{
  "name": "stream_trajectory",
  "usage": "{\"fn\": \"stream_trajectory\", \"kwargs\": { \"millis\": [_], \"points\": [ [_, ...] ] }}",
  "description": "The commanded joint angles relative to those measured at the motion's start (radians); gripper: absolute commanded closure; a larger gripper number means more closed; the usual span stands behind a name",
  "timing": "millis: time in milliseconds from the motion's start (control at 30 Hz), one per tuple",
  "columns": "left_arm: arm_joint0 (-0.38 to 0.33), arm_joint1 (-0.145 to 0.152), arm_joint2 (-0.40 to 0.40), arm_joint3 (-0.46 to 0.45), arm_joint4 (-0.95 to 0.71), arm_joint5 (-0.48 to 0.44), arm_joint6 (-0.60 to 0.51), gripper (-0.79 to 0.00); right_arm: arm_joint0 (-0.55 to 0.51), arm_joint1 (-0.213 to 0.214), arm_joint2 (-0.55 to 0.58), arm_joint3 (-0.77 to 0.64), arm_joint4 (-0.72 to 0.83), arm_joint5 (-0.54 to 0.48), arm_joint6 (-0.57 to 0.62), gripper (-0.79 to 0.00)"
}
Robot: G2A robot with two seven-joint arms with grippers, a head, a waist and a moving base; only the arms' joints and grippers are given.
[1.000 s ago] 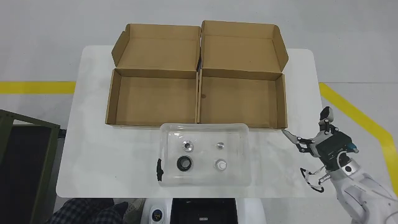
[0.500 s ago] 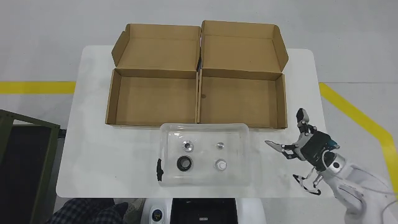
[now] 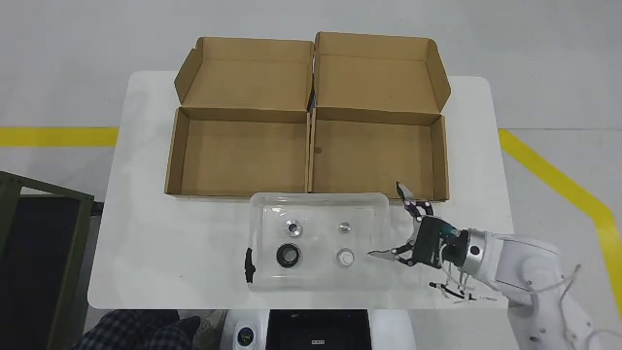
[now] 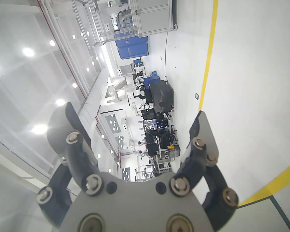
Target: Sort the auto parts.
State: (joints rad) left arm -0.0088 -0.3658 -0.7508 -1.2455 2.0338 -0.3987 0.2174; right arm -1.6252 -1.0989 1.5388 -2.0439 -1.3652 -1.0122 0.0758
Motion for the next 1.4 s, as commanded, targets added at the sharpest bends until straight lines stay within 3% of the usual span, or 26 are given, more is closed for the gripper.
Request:
{"fn": "stream_trajectory", "kwargs": {
  "millis": [0, 400, 667, 933, 1367],
  "points": [
    [0.0, 0.0, 0.0, 0.0, 0.0, 0.0, 0.0, -0.785, 0.03, 0.021, -0.041, 0.001, 0.025, 0.0, 0.042, -0.785],
    [0.0, 0.0, 0.0, 0.0, 0.0, 0.0, 0.0, -0.785, 0.173, 0.149, -0.231, 0.033, 0.206, 0.0, 0.201, -0.785],
    [0.0, 0.0, 0.0, 0.0, 0.0, 0.0, 0.0, -0.785, 0.233, 0.204, -0.318, 0.047, 0.233, 0.0, 0.28, -0.785],
    [0.0, 0.0, 0.0, 0.0, 0.0, 0.0, 0.0, -0.785, 0.289, 0.23, -0.376, 0.077, 0.226, 0.0, 0.293, -0.785],
    [0.0, 0.0, 0.0, 0.0, 0.0, 0.0, 0.0, -0.785, 0.299, 0.226, -0.422, 0.079, 0.164, 0.041, 0.281, -0.763]
  ]
}}
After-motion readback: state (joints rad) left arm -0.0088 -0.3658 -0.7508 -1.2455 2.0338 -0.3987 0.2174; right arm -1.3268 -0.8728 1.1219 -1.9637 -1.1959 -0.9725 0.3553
